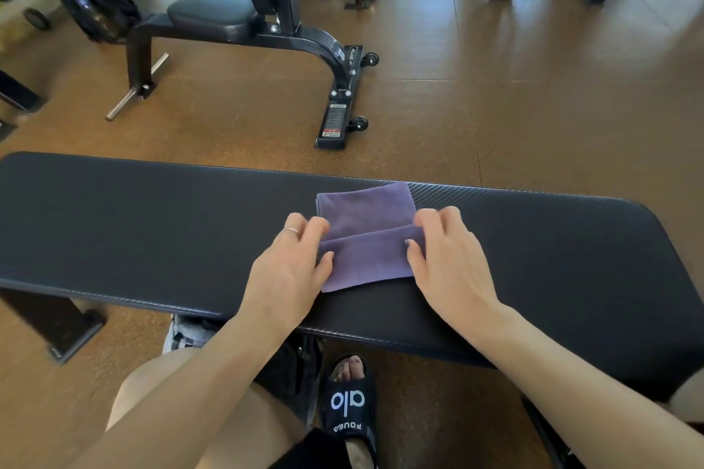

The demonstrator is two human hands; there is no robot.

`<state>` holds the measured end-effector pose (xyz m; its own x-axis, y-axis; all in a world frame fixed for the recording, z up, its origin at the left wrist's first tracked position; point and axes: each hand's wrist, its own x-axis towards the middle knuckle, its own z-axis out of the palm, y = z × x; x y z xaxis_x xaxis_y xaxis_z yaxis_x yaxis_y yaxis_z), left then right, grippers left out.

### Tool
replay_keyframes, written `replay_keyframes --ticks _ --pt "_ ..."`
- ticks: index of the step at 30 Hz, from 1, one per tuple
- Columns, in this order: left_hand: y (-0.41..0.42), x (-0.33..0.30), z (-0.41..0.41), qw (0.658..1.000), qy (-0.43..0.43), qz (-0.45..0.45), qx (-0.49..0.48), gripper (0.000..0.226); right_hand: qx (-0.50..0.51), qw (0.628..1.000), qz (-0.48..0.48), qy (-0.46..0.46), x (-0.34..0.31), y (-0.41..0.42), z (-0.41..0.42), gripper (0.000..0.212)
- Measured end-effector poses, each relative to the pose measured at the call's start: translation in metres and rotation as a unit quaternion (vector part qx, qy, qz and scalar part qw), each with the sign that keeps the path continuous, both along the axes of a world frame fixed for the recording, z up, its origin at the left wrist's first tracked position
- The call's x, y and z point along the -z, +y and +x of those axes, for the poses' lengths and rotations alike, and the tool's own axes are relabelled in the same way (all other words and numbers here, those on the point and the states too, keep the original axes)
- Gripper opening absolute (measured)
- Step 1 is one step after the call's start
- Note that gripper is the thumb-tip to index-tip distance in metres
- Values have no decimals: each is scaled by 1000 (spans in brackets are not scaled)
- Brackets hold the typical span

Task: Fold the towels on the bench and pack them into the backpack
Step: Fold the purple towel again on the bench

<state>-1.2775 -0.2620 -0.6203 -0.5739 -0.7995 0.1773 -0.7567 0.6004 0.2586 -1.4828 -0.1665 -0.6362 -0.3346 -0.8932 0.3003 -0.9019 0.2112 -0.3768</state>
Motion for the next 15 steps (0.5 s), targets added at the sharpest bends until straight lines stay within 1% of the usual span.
replay_keyframes --ticks 2,3,5,7,8,10,12,15 --pt "1 -1 -3 985 -63 -110 119 39 -47 994 2 103 3 -2 -2 15" --pt "0 1 -3 972 -86 -136 172 43 -76 987 3 142 3 -3 -4 16" --pt "0 1 -3 955 -109 -140 236 41 -141 972 3 186 1 -3 -8 16" --pt "3 -1 -1 957 -103 -120 242 25 -200 960 28 191 -3 -1 -13 22" --pt "5 -3 1 962 -97 -104 235 21 -220 958 48 178 -7 0 -16 26" --pt "10 -4 2 968 -98 -73 217 31 -246 953 88 155 -14 1 -24 36" --pt "10 -3 2 969 -115 -70 205 40 -261 945 115 160 -18 0 -30 43" --pt "4 -2 -2 973 -116 -64 187 40 -266 943 118 160 -18 -5 -32 39"
